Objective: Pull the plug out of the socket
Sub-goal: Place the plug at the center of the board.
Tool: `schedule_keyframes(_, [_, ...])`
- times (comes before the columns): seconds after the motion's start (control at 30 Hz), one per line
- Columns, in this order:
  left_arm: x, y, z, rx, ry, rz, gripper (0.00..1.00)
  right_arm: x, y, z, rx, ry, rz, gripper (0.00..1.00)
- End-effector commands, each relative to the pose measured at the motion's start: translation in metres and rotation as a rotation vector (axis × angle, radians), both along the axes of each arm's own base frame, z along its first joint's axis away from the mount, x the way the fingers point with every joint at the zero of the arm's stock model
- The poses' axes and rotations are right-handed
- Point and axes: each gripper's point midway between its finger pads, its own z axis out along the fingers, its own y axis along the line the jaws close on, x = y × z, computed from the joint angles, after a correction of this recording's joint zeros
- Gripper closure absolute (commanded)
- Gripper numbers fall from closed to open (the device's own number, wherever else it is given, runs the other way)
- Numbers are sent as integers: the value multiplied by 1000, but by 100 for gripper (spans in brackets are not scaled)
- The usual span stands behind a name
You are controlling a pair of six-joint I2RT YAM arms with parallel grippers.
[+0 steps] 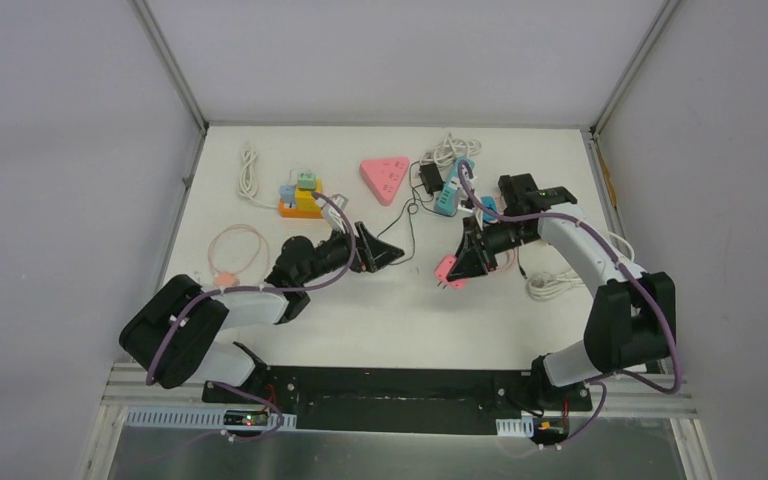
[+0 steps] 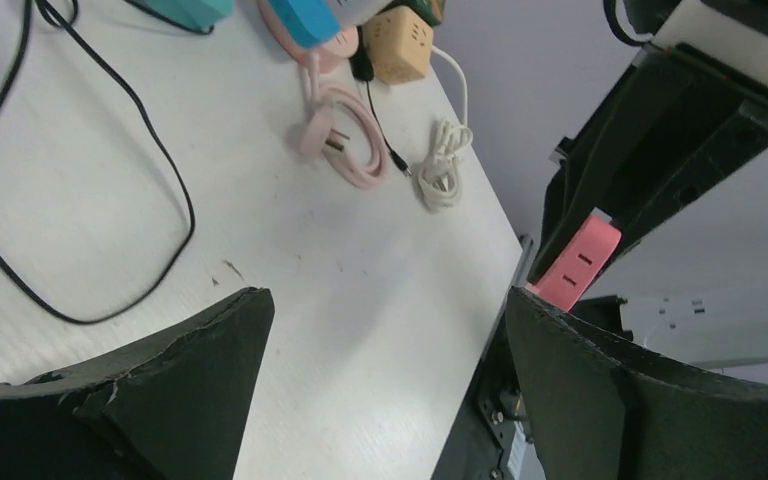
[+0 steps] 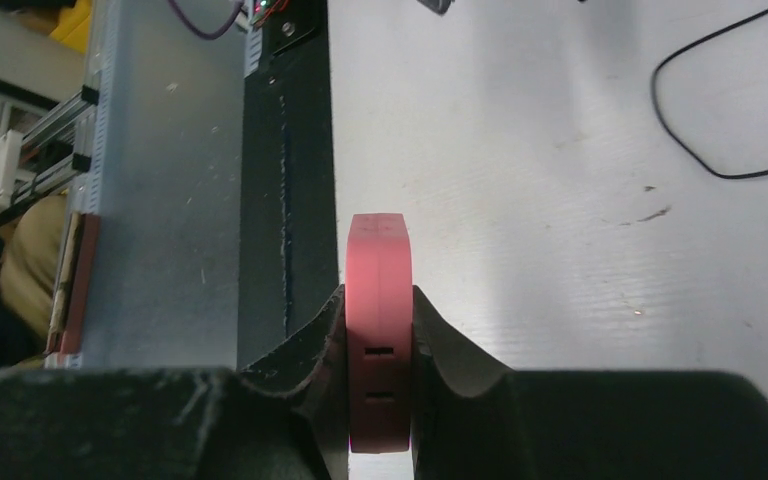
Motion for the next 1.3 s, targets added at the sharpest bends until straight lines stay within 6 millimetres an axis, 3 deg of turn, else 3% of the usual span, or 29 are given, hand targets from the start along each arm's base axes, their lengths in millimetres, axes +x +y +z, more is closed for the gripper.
schedule_keyframes(0.0, [-33, -10, 40, -160, -206, -86, 10, -17, 10, 12, 81, -25, 132, 100])
schedule_keyframes(0.13, [-54, -36, 25, -171, -127, -162, 11, -23, 18, 4, 63, 32, 175, 100])
schedule_keyframes(0.5, [-72, -76, 11, -198, -42, -261, 27, -29, 27, -4, 43, 124, 218, 100])
schedule_keyframes(0.7, [-81, -79, 16, -210, -43, -296, 33, -29, 27, -4, 39, 134, 220, 100])
schedule_keyframes(1.03, [-105, -92, 13, -202, -19, -424, 53, -29, 29, -2, 46, 180, 218, 100])
schedule_keyframes(1.27, [-112, -81, 15, -191, -60, -414, 45, -28, 29, 1, 52, 199, 217, 100])
